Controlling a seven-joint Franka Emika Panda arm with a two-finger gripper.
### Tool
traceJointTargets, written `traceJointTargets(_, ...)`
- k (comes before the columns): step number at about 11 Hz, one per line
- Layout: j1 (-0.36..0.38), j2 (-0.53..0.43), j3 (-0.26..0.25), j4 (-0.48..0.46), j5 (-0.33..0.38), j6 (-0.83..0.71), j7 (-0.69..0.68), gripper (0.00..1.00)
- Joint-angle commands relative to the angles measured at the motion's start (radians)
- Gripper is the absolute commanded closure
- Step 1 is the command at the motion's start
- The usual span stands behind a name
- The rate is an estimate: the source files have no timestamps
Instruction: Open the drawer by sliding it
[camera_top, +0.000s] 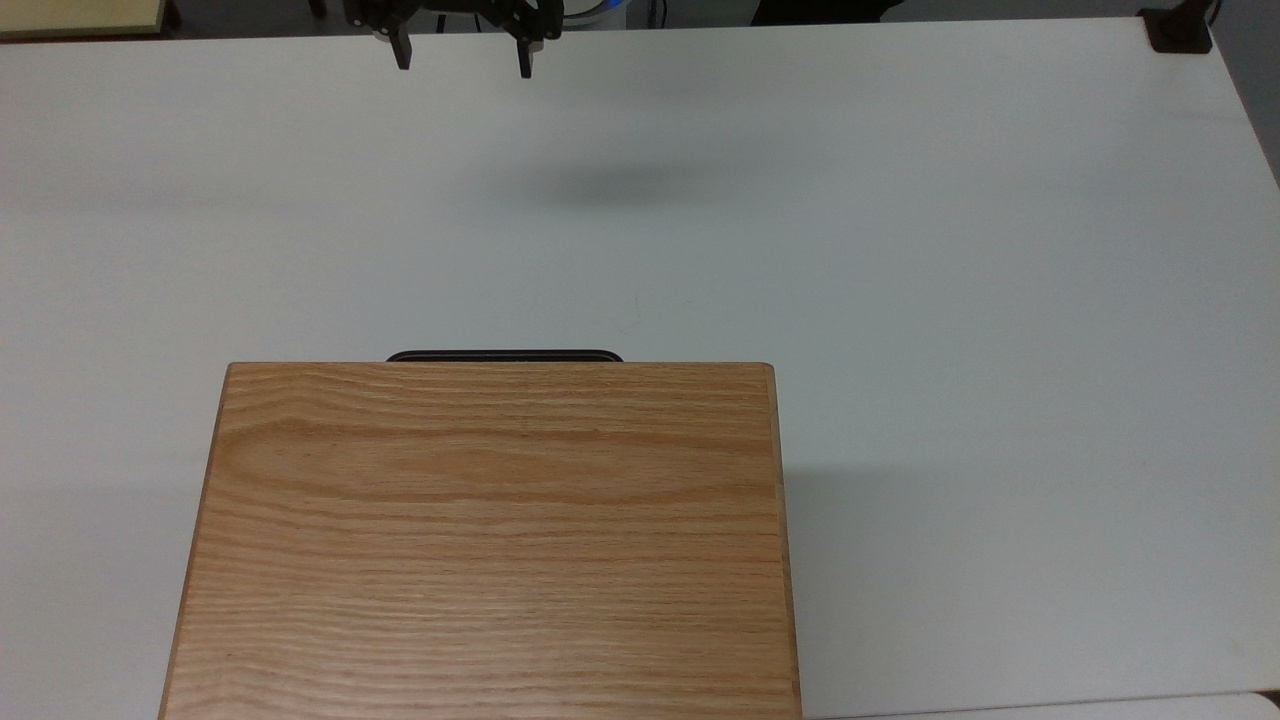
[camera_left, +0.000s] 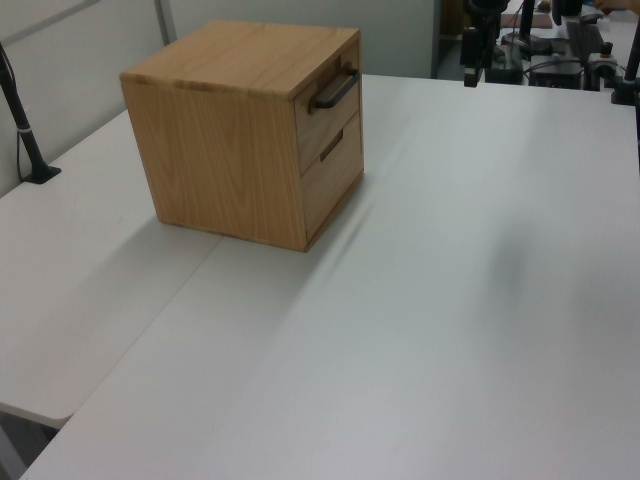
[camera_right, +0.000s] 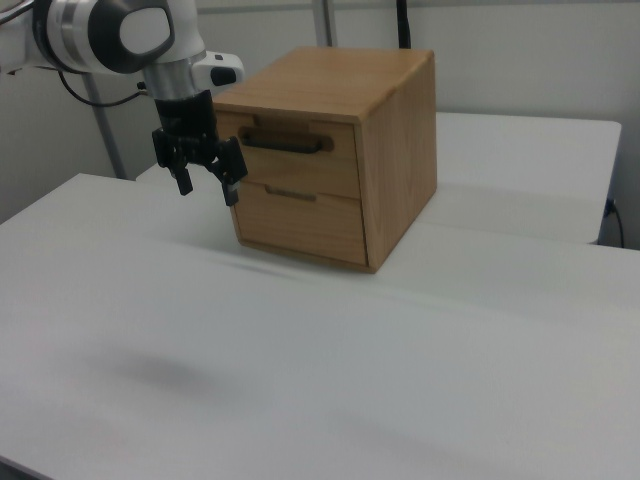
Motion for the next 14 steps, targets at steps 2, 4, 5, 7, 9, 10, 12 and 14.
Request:
traceJointTargets(2,0.004,-0.012,-0.008,-0.019,-0.013,-0.006,0.019,0.0)
traceJointTargets(4,0.009,-0.004,-0.008,-0.019,-0.014,-0.008,0.019,0.0)
traceJointTargets(5,0.009,-0.003,-0.008,-0.019,-0.014,-0.009,0.019,0.0)
traceJointTargets(7,0.009,-0.001,-0.008,-0.018,-0.016,-0.008,0.016,0.0)
traceJointTargets(9,0.008,0.031,-0.008,0.022,-0.025,-0.021,0.016,0.0)
traceJointTargets(10,0.008,0.055,-0.008,0.042,-0.025,-0.04,0.03,0.0)
traceJointTargets(12,0.008,0.057,-0.008,0.048,-0.031,-0.048,0.152,0.0)
traceJointTargets(14,0.005,0.057,-0.009,0.05,-0.036,-0.046,0.31,0.0)
